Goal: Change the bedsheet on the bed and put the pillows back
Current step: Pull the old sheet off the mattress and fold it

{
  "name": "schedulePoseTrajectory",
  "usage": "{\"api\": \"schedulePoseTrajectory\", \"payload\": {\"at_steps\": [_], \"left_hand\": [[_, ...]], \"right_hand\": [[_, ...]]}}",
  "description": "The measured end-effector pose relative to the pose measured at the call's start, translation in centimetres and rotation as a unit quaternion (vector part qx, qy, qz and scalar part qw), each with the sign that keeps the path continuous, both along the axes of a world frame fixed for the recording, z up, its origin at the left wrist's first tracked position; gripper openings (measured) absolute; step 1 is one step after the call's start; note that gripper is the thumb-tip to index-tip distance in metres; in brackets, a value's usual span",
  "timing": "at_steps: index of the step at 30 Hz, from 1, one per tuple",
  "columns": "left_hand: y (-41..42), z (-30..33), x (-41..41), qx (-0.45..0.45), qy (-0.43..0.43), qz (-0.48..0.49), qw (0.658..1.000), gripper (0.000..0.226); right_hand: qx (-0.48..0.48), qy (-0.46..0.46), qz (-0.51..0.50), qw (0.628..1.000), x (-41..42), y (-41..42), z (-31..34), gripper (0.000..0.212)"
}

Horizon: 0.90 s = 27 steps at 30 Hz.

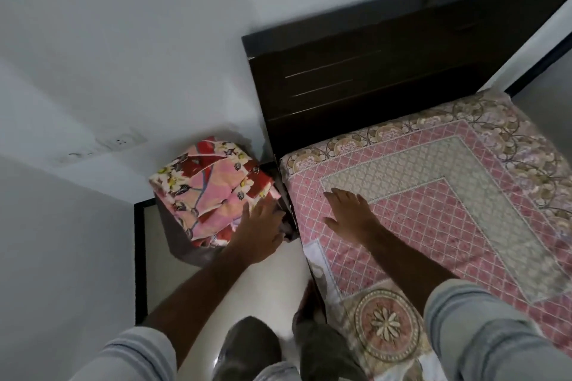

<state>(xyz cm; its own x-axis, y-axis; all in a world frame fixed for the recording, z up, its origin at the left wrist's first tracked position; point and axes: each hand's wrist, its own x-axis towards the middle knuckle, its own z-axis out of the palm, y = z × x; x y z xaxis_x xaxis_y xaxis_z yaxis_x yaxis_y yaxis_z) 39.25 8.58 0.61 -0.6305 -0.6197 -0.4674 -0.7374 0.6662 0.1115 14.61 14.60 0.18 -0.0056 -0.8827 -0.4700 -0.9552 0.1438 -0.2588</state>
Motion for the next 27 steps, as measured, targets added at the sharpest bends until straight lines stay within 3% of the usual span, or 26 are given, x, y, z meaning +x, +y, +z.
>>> {"api": "schedulePoseTrajectory", "payload": {"at_steps": [3, 5, 11, 13, 18, 20, 23, 27], "left_hand": [[-4.7, -3.7, -2.7, 0.026, 0.022, 0.006, 0.999, 0.054], [-7.1, -6.2, -4.5, 0.09, 0.077, 0.068, 0.991, 0.046], [-13.7, -17.9, -9.4, 0.295, 0.204, 0.282, 0.89, 0.02], [-15.6, -22.2, -10.1, 0.317, 0.249, 0.32, 0.857, 0.027], [-18.8, -30.6, -12.0, 0.328, 0.38, 0.454, 0.736, 0.047], [-20.1, -32.9, -12.7, 0.342, 0.387, 0.547, 0.659, 0.048], [-21.4, -34.5, -13.5, 0.361, 0.361, 0.641, 0.573, 0.048], [-23.1, -35.1, -13.4, 0.4, 0.369, 0.706, 0.454, 0.075]], "right_hand": [[0.006, 0.006, -0.004, 1.0, -1.7, -3.9, -4.3, 0.067], [0.022, 0.008, 0.001, 1.0, -2.3, -5.9, -7.3, 0.069], [0.024, 0.023, 0.006, 0.999, -3.4, -11.3, -17.8, 0.086], [0.024, 0.046, -0.025, 0.998, -3.6, -13.3, -21.1, 0.091], [0.004, 0.05, -0.117, 0.992, -2.5, -14.2, -27.1, 0.092], [-0.01, 0.058, -0.116, 0.991, -2.3, -13.8, -27.7, 0.093], [-0.01, 0.063, -0.11, 0.992, -2.5, -14.2, -28.0, 0.094], [-0.011, 0.066, -0.112, 0.991, -2.4, -14.1, -28.3, 0.094]]}}
